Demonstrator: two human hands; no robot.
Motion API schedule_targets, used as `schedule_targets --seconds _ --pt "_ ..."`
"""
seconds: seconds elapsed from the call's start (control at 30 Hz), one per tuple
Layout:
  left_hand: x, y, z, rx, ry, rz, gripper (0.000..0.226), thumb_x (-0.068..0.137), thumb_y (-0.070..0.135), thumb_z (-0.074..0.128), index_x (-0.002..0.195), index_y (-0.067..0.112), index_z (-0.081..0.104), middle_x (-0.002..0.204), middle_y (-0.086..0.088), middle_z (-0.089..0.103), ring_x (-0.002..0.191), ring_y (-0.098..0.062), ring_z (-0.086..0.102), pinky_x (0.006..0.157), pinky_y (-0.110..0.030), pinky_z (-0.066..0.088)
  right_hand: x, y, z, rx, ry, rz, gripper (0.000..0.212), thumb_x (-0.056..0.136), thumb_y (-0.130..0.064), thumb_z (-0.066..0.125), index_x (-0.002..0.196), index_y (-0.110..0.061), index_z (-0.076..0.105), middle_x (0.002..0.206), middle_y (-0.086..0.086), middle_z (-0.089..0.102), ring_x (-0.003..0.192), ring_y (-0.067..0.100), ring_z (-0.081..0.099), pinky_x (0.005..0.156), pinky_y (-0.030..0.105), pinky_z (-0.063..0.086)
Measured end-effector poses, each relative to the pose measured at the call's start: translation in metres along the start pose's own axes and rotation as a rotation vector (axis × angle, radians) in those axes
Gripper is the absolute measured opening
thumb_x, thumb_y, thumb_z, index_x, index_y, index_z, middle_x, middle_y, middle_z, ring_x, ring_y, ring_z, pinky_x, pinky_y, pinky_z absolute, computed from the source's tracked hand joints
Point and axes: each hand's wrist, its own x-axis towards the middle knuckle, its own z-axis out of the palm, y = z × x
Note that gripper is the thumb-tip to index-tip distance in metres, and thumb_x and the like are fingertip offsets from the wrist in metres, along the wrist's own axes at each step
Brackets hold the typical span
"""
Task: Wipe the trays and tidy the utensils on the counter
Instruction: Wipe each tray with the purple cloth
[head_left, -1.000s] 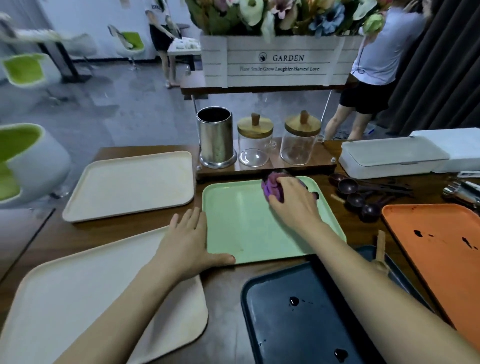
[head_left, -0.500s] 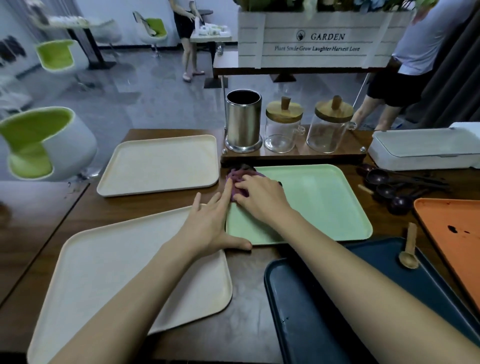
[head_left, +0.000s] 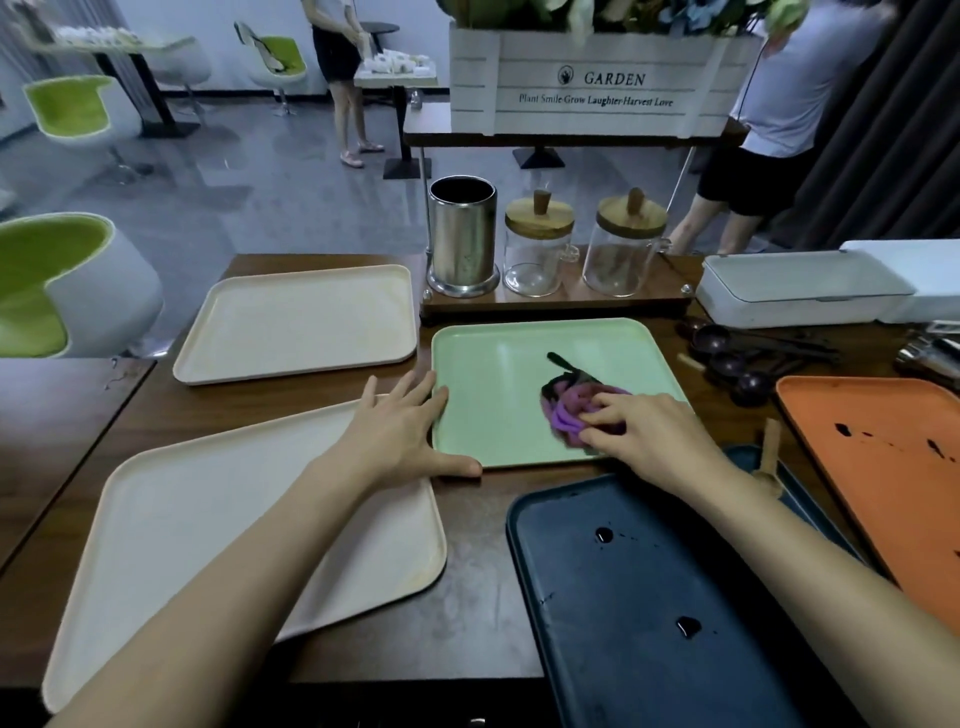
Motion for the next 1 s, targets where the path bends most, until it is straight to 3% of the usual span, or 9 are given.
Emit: schedule_targets --seconds 0.1,0.23,0.3,0.37,0.47,0.57,0.73,0.9,1.0 --pt "0.0 -0.001 0.002 -0.013 -0.001 0.001 0.151 0.04 0.109 0.017 0.164 0.023 0.01 0.173 0.0 -0.002 0.159 -0.02 -0.003 0.123 -0.058 -0.007 0.0 -0.002 0.008 -0.076 0.089 0.004 0.031 0.096 -0.052 0.056 0.121 -0.041 0.07 0.134 -0.015 0.062 0.116 0.022 0.06 0.086 0.037 0.05" --pt "0.001 -0.002 0.004 -0.028 0.012 0.002 0.161 0.03 0.113 0.007 0.164 0.024 0.011 0.173 0.001 0.0 0.159 -0.019 -0.001 0.123 -0.059 -0.006 0.004 -0.058 0.041 -0.073 0.144 -0.234 0.033 0.098 -0.05 0.05 0.124 -0.039 0.068 0.128 -0.015 0.06 0.117 0.018 0.058 0.081 0.037 0.049" --pt "0.001 -0.003 0.004 -0.048 0.022 0.002 0.162 0.028 0.113 0.005 0.164 0.026 0.011 0.173 0.001 0.001 0.159 -0.019 -0.002 0.123 -0.059 -0.006 0.01 -0.072 0.045 0.07 0.091 -0.292 0.031 0.096 -0.046 0.056 0.123 -0.037 0.07 0.129 -0.015 0.064 0.119 0.015 0.057 0.089 0.039 0.05" --pt "-0.001 -0.002 0.004 -0.093 0.041 0.025 0.158 0.031 0.113 0.009 0.164 0.028 0.012 0.173 -0.001 0.004 0.159 -0.021 -0.004 0.123 -0.057 -0.007 0.016 -0.065 0.032 0.352 0.042 -0.195 0.025 0.093 -0.037 0.064 0.116 -0.036 0.074 0.123 -0.016 0.07 0.116 0.01 0.061 0.099 0.033 0.047" --pt "-0.006 0.009 0.002 -0.219 0.183 0.081 0.135 0.052 0.108 0.024 0.16 0.028 0.032 0.167 -0.002 0.028 0.157 -0.023 0.012 0.124 -0.053 0.003 0.018 -0.033 0.012 0.425 0.099 -0.058 0.021 0.093 -0.031 0.064 0.108 -0.037 0.077 0.109 -0.015 0.075 0.104 0.008 0.066 0.096 0.028 0.049" --pt "-0.005 0.019 0.001 -0.262 0.413 0.135 0.081 0.081 0.079 0.04 0.135 0.024 0.066 0.129 -0.001 0.069 0.125 -0.027 0.056 0.105 -0.042 0.039 0.018 -0.021 0.011 0.358 0.054 -0.038 0.021 0.093 -0.036 0.065 0.111 -0.04 0.074 0.112 -0.012 0.074 0.103 0.011 0.066 0.093 0.03 0.05" --pt "-0.003 0.027 -0.002 -0.302 0.515 0.0 0.017 0.097 0.044 0.062 0.105 0.034 0.074 0.097 0.007 0.075 0.095 -0.023 0.063 0.077 -0.037 0.044 0.022 -0.034 0.018 0.282 0.014 -0.124 0.038 0.088 -0.041 0.07 0.126 -0.036 0.068 0.12 -0.007 0.071 0.109 0.019 0.061 0.088 0.031 0.044" --pt "0.001 0.035 -0.005 -0.399 0.472 -0.052 0.015 0.094 0.048 0.065 0.098 0.033 0.068 0.094 0.01 0.07 0.088 -0.015 0.065 0.077 -0.037 0.049 0.039 -0.04 0.021 0.267 -0.067 -0.159 0.061 0.083 -0.043 0.075 0.141 -0.032 0.056 0.129 0.001 0.065 0.116 0.023 0.057 0.091 0.032 0.042" --pt "-0.005 0.033 0.002 -0.416 0.419 -0.016 0.032 0.085 0.05 0.076 0.111 0.032 0.067 0.103 0.012 0.059 0.088 -0.009 0.055 0.074 -0.032 0.043 0.046 -0.036 0.019 0.23 -0.122 -0.183 0.058 0.081 -0.043 0.077 0.135 -0.029 0.061 0.113 0.001 0.064 0.104 0.021 0.056 0.08 0.029 0.038"
